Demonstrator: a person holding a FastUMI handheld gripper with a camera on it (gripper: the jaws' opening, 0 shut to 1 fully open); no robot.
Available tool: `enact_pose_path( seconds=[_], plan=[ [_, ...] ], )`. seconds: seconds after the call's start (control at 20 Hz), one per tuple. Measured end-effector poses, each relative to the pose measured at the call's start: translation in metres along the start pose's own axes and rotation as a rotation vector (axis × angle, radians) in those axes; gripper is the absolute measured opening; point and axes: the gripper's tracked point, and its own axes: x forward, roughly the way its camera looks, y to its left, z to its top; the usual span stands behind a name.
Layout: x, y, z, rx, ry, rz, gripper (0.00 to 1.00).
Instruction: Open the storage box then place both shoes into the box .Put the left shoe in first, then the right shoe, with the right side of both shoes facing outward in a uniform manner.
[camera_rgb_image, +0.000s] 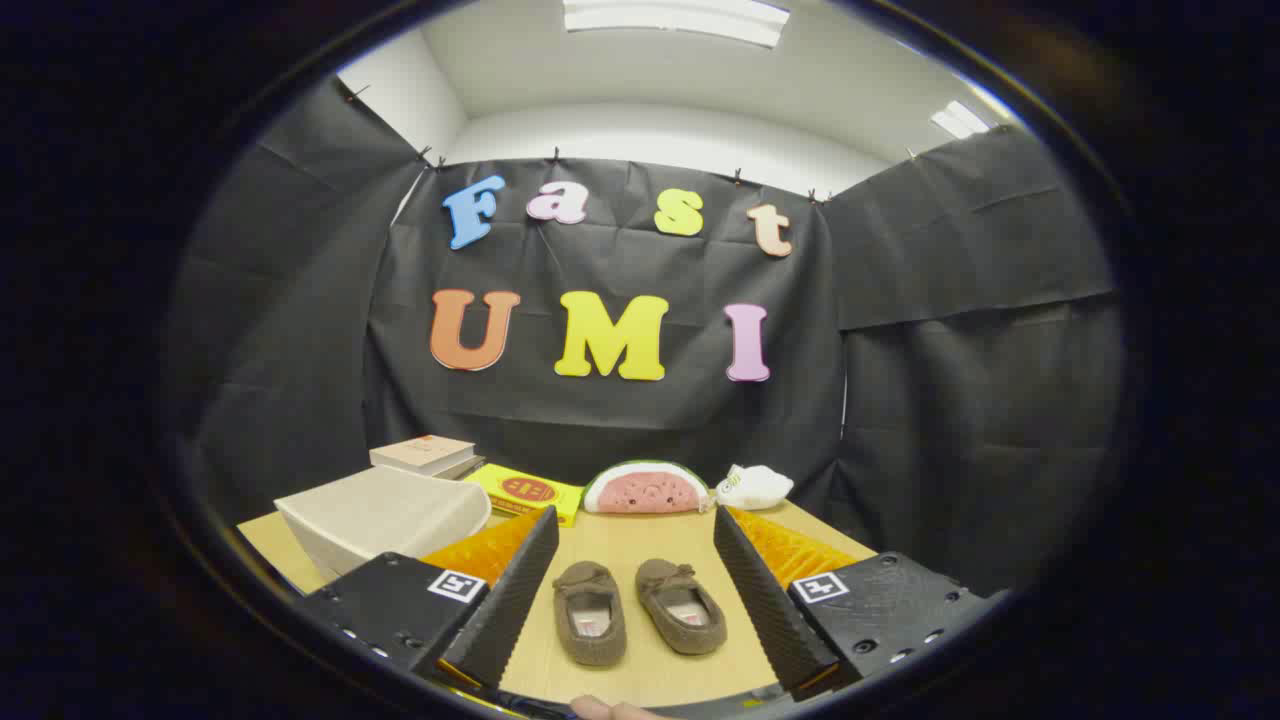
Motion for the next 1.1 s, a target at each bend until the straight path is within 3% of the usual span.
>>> enact_pose_path(
  seconds=[0.8,1.1],
  plan=[
    [0.02,-0.012,-0.011,0.014,0.024,0.0,0.95],
    [0.043,0.017,-0.021,0.034,0.074,0.108,0.95]
  ],
)
